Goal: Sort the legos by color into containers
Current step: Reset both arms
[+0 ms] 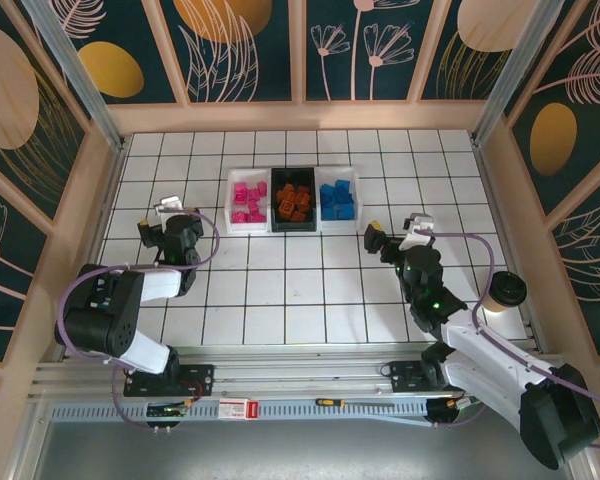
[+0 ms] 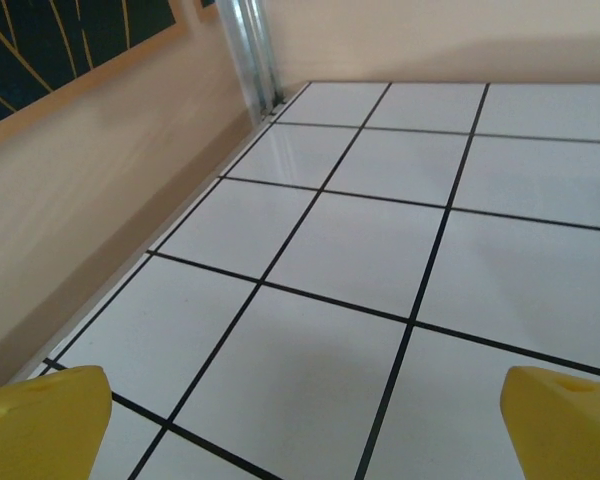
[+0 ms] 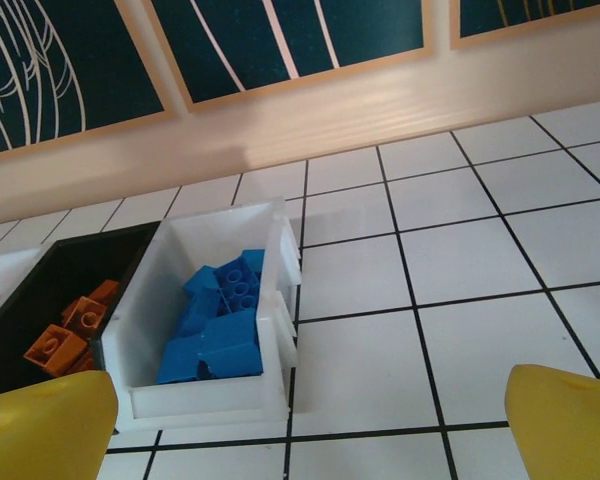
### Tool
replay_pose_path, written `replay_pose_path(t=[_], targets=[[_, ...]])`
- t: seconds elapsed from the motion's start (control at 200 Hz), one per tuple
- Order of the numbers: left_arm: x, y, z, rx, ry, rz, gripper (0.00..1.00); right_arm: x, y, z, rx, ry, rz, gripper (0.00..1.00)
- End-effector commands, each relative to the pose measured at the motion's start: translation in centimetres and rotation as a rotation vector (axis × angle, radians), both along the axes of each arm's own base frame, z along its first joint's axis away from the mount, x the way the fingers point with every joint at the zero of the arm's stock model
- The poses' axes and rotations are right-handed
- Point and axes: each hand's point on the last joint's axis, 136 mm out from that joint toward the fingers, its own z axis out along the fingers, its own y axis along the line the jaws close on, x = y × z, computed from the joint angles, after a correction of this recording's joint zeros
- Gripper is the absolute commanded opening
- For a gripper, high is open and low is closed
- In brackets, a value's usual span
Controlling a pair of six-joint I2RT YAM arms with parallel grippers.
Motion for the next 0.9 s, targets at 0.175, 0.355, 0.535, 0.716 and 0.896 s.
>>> replay_pose_path(t=[0.175,0.355,0.535,0.716,0.896], targets=[[0.1,0.2,2.4,-0.07,-0.173,-0.101,0.99,0.3,-0.2,0.3,0.011,-0.046,0.011,0.99],[-0.4,-0.2,2.6,-0.084,-0.199,-0.144,0.99,0.4,-0.4,0.1,0.021,-0.041,0.009,0.99],[-2.7,0.3,3.0,-0.108,-0.321,-0.175,0.99,0.3,-0.9,0.1,0.009,-0.046,0.003,0.99],[-2.0,0.9,2.4,-0.122,-0.274,-0.129,0.99,0.6,-3.4,1.8,-0.012,-0.109,-0.106,0.99],[-2.0,0.9,2.4,-0.121,-0.273,-0.129,0.99,1.8,-7.8,2.7,-0.063,-0.17,-0.248,0.99]])
